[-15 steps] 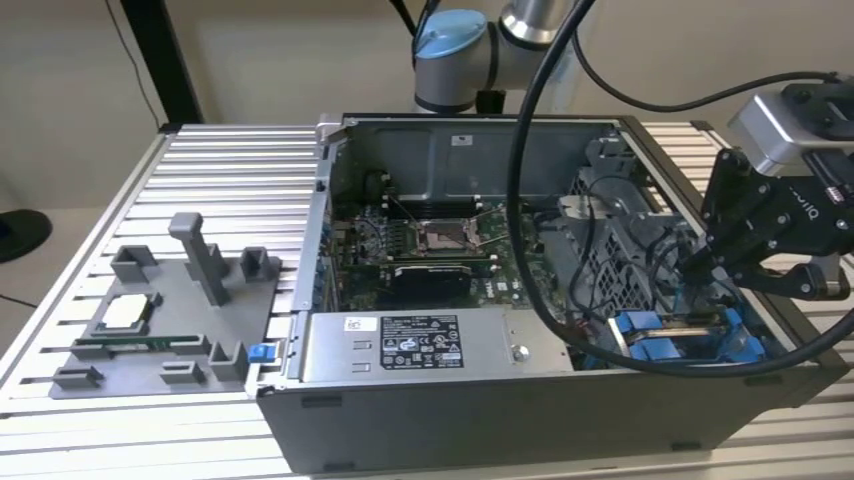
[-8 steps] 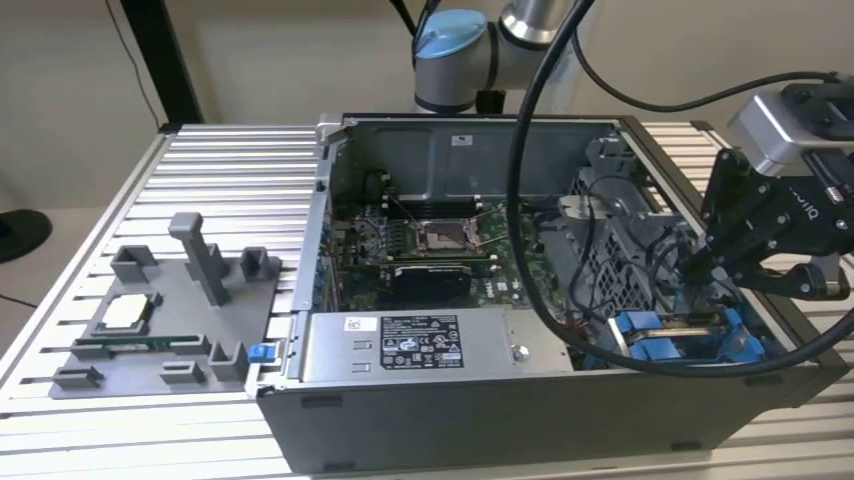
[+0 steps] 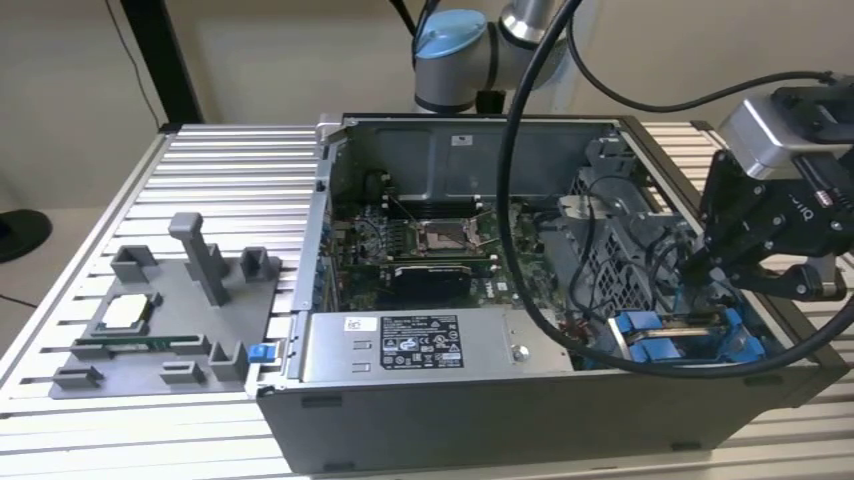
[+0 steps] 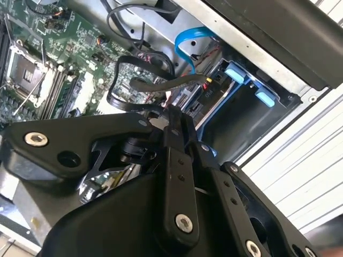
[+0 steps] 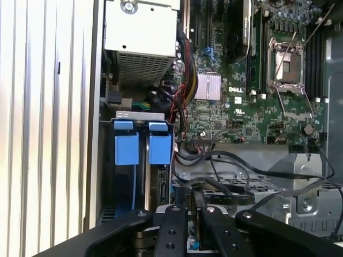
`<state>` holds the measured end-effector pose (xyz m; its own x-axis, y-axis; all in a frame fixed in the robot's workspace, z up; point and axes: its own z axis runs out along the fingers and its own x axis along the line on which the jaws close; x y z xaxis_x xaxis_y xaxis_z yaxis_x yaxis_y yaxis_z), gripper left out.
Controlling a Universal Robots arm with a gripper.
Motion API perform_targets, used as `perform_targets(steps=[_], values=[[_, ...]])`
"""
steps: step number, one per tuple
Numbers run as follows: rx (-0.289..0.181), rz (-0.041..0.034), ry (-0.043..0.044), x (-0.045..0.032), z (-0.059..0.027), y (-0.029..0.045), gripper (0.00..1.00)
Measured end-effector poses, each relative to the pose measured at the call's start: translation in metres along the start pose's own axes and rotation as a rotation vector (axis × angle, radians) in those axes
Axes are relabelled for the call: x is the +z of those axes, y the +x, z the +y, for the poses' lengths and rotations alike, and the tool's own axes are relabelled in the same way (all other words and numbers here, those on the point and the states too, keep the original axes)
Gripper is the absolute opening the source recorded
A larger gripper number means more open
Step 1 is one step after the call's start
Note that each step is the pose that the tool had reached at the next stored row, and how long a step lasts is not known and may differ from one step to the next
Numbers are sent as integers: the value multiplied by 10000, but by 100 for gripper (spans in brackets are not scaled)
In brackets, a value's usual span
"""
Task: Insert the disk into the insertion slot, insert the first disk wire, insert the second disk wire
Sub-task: 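Insert the second disk wire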
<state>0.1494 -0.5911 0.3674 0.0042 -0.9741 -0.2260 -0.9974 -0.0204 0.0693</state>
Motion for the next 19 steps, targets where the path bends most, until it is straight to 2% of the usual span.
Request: perform_targets(steps=[3, 5, 8, 9, 13, 19], values=[[-42, 31, 188, 5, 38, 0, 0], [-46, 84, 220, 8, 55, 1, 0], [-39, 225, 221, 9, 57, 3, 0], [-35, 299, 221, 9, 57, 4, 0], [-6, 692, 219, 14, 58, 7, 0], [25, 1200, 215, 27, 57, 10, 0]])
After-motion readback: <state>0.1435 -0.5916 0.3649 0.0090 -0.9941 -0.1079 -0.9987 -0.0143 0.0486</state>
